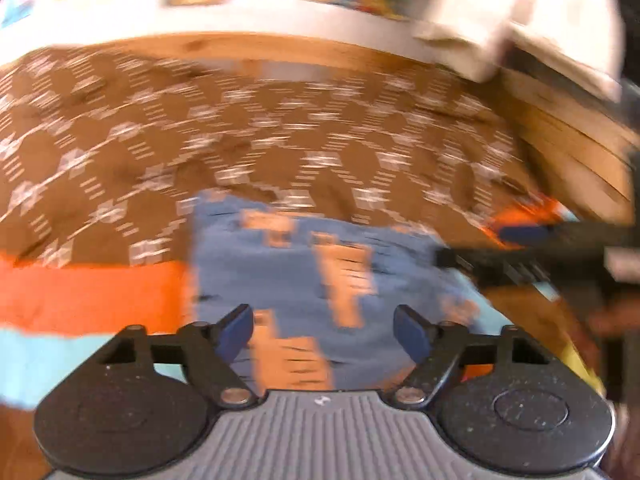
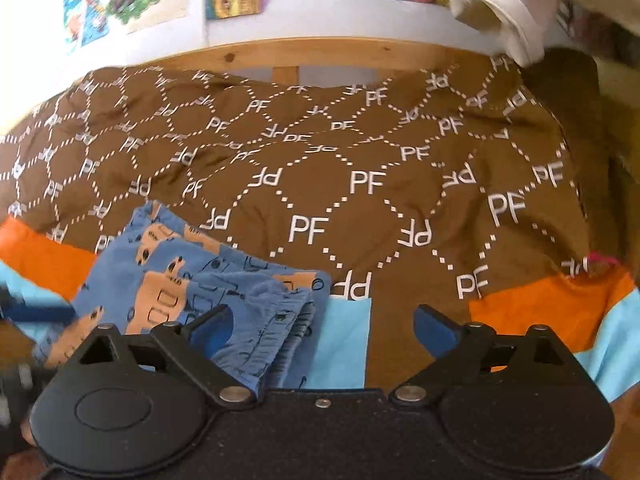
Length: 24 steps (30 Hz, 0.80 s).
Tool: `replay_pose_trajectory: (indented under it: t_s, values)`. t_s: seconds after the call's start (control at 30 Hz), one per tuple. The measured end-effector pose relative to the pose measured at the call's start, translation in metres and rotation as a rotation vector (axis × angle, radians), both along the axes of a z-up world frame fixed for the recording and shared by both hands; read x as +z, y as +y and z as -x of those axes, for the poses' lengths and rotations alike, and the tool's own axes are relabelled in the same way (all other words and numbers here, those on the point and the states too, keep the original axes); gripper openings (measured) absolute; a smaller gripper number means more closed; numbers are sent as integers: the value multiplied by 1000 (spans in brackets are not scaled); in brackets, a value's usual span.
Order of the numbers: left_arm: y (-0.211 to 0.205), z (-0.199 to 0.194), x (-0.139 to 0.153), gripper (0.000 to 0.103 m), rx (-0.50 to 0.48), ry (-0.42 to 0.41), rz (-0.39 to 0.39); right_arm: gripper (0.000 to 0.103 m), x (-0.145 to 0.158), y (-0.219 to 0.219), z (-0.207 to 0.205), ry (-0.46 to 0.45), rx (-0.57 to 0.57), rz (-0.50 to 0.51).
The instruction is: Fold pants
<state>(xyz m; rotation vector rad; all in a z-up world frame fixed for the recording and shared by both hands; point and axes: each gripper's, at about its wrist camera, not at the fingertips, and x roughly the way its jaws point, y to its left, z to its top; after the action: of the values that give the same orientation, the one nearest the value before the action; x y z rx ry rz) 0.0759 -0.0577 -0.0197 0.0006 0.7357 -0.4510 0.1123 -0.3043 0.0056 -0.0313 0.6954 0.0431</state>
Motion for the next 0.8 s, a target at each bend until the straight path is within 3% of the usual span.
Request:
replay_pose_trajectory:
  t_s: [0.1,0.23,0.3,0.47,0.8]
  values:
    - [6,-15,-7,82,100,64,-59,98,-4,10,1,18,31,34]
    - [13,-15,-20,84,117,116,-121,101,-14,26,6,73,57,171]
    - [20,-13,-25,88,127,131,-115,102,-19,28,13,84,66,216]
    - [33,-15,-29,92,157,189,-66,102,-18,19,19,110,48,164]
    - [38,-13,-20,97,133,190,-57,102,-3,14,26,68,28,134]
